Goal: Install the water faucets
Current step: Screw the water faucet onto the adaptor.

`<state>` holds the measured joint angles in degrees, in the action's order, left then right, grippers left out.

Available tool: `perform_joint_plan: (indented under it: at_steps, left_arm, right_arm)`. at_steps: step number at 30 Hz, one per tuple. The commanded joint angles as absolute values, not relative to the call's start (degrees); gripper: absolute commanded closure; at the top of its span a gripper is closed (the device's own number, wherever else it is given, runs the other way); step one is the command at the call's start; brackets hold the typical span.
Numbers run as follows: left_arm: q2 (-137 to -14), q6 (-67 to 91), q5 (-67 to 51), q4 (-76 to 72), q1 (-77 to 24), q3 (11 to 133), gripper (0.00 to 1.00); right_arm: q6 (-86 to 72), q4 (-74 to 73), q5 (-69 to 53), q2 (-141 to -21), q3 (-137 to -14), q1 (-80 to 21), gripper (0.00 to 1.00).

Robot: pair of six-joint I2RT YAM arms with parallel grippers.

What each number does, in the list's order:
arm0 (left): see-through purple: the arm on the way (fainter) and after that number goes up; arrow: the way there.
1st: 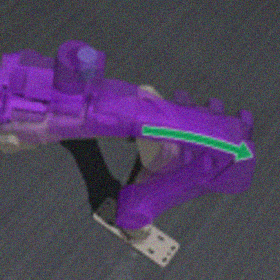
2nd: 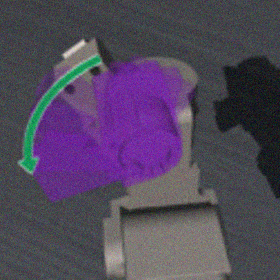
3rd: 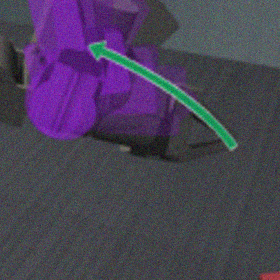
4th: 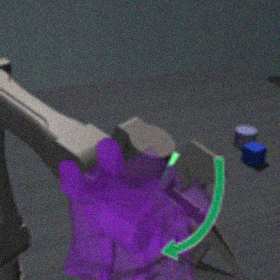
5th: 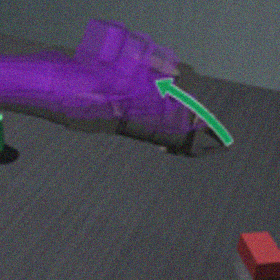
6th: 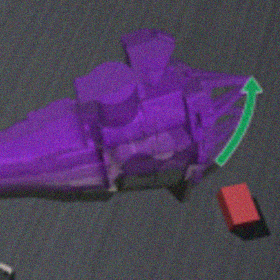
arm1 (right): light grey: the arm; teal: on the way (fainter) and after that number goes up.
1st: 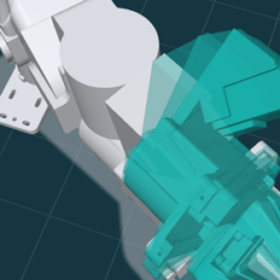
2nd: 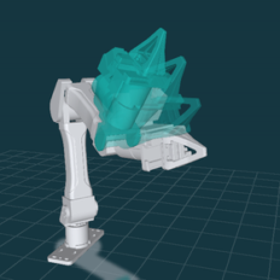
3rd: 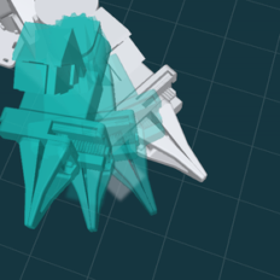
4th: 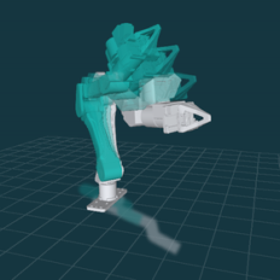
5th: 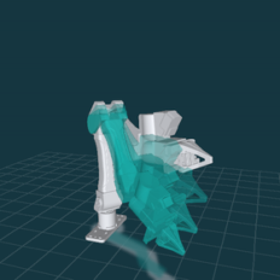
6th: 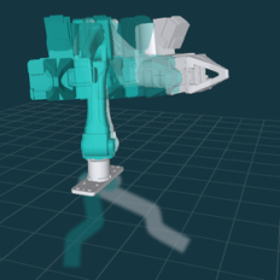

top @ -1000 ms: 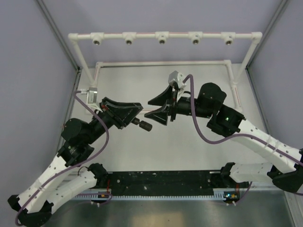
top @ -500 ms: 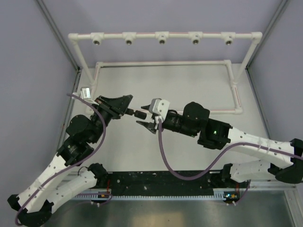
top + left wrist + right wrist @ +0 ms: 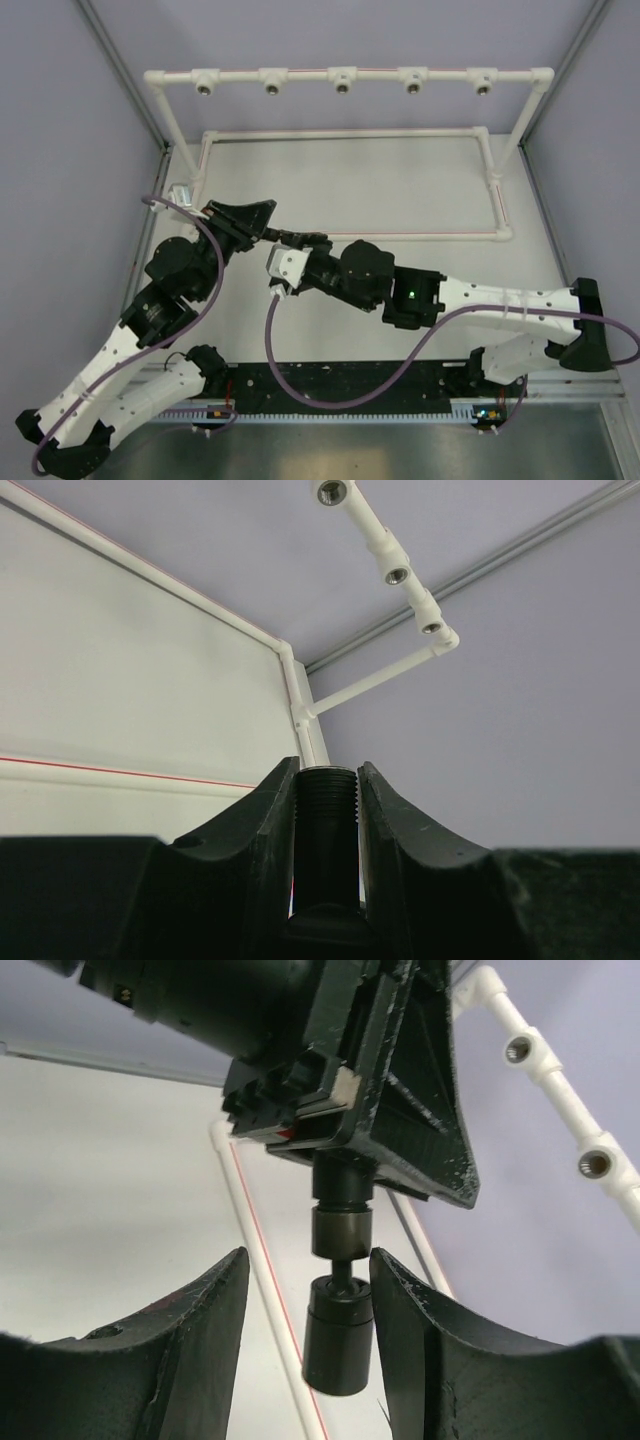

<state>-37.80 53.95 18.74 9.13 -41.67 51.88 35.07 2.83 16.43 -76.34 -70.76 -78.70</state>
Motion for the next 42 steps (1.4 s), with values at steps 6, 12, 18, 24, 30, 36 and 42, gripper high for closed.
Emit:
perform_joint_plan:
  at_steps: [6, 12, 18, 24, 30, 36, 42]
  left_arm:
    - [-36.7, 55.8, 17.6, 5.8, -41.9, 55.0, 1.00]
    - [-36.6, 55.9, 17.1, 5.8, -41.9, 55.1, 1.00]
    - [-36.6, 56.2, 16.6, 5.9, -41.9, 54.9, 1.00]
    - [-35.6, 54.4, 15.3, 5.5, -41.9, 54.4, 1.00]
    - [-32.2, 49.5, 8.2, -2.5, -42.0, 49.7, 1.00]
    - [-30.4, 46.4, -1.6, -10.4, -41.9, 45.5, 1.00]
    - [-31.1, 46.6, -13.4, -21.3, -41.9, 42.4, 1.00]
  right_arm:
    - [41.5, 7.7, 24.1, -80.4, -76.7, -80.4, 0.51]
    - [42.7, 6.2, 25.9, -82.5, -78.7, -80.5, 0.62]
    - [41.9, 5.9, 25.1, -82.9, -79.1, -80.7, 0.86]
    - [38.0, 0.1, 24.7, -83.4, -81.2, -80.6, 1.00]
    - [26.8, -9.6, 14.9, -82.2, -84.3, -78.1, 1.00]
    - [11.4, -11.3, -4.8, -78.9, -84.3, -70.2, 1.00]
    - [-4.0, -6.1, -30.1, -76.9, -81.7, -60.9, 1.00]
